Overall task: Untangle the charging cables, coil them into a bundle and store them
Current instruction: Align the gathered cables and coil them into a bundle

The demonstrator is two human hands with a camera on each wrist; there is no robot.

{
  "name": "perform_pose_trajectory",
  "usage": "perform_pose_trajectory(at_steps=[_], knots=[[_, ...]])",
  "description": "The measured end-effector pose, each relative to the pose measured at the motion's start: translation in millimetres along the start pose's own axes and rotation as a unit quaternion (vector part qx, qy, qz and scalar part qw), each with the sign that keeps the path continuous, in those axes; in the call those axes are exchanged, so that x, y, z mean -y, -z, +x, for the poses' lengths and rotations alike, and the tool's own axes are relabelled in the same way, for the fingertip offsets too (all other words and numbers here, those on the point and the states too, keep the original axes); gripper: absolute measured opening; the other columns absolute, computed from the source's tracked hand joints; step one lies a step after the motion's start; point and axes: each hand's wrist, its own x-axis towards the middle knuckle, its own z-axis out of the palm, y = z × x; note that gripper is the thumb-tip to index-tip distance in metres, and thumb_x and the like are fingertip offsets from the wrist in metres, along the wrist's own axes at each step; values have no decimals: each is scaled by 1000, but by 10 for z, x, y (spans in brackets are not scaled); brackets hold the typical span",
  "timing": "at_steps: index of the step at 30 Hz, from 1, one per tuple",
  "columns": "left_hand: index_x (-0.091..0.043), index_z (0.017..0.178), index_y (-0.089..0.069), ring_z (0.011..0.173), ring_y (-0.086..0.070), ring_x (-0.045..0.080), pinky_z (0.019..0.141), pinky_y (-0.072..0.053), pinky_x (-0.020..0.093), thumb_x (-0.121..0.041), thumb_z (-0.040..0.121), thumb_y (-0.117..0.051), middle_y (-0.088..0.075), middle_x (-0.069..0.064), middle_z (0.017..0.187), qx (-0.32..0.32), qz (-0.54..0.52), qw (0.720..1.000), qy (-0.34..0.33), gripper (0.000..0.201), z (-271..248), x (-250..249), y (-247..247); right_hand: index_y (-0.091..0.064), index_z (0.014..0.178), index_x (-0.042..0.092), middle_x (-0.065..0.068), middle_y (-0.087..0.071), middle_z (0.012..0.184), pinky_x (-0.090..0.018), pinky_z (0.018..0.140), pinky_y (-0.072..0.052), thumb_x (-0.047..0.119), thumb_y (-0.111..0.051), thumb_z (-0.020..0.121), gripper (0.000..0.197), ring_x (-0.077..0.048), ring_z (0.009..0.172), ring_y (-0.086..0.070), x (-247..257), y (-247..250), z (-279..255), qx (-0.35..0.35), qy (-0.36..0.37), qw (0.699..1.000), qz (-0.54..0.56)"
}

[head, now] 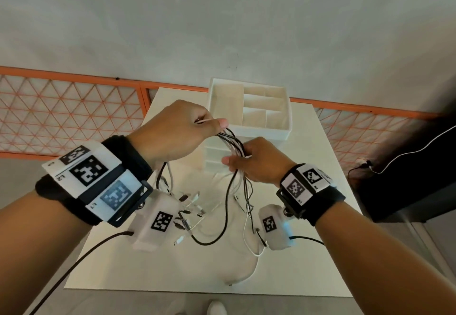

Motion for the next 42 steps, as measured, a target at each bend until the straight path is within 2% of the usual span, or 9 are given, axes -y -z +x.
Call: perform_pose_trajectory(at_steps=[4,9,14,17,21,31,37,40,42], knots=[[-9,66,-61,42,-23,10,41,-22,17,-51,94,-53,-31,10,64,48,7,999,-6,51,-65,53,4,-67,80,-1,-3,-59,52,-27,55,-45,45,-77,84,47,-9,38,-51,-276,41,5,9,-46,999,-9],[8,75,-52,53,-23,19,41,-25,14,-50,94,-52,-30,10,64,89,13,996,-10,62,-111,137,-2,-66,63,12,-2,-70,53,-25,60,-47,49,-77,82,43,-6,44,-60,-645,248,-13,-32,-120,991,-56],[-16,55,-40,46,-23,12,42,-27,14,-50,97,-48,-31,8,59,125,27,991,-22,55,-141,115,-123,-73,69,16,-1,-72,56,-24,59,-49,42,-80,82,30,-7,51,-63,-845,384,5,-116,-171,977,-50],[-11,59,-39,38,-25,7,42,-28,11,-48,98,-45,-32,-5,49,134,12,991,-12,54,-143,125,-200,-77,78,17,-1,-74,60,-24,59,-50,36,-80,82,19,-8,62,-69,-927,516,30,-164,-187,968,-32],[-21,91,-74,44,-29,11,43,-27,17,-51,99,-42,-35,-3,53,196,-54,978,38,45,-127,322,-320,-78,79,16,-3,-75,63,-22,51,-42,30,-78,84,15,-4,56,-63,-1047,680,86,-215,-205,955,-23],[-30,111,-68,55,-35,14,52,-39,17,-69,84,-41,-34,1,66,355,1,920,167,55,-110,1162,-492,-77,77,14,-6,-75,70,-21,49,-44,25,-81,80,12,-10,55,-63,-1419,840,255,-272,-268,924,2],[-29,88,-67,58,-47,5,55,-36,15,-55,98,-38,-49,-4,68,229,116,961,100,40,105,1246,-551,-77,95,17,-5,-75,83,-33,68,-59,5,-72,80,20,-21,76,-70,-1451,1151,560,-350,-195,911,95],[-28,81,-64,57,-49,15,67,-48,25,-53,98,-41,-52,-3,63,161,103,978,80,37,254,1194,-590,-75,101,12,-7,-72,87,-11,55,-51,0,-69,84,22,-20,76,-65,-1554,1245,737,-387,-142,902,124],[-33,78,-61,60,-51,19,70,-51,33,-51,99,-42,-53,-3,63,138,120,980,74,34,307,1181,-622,-74,104,11,-8,-70,87,-10,47,-47,1,-66,87,21,-18,70,-60,-1695,1221,808,-378,-129,910,109]])
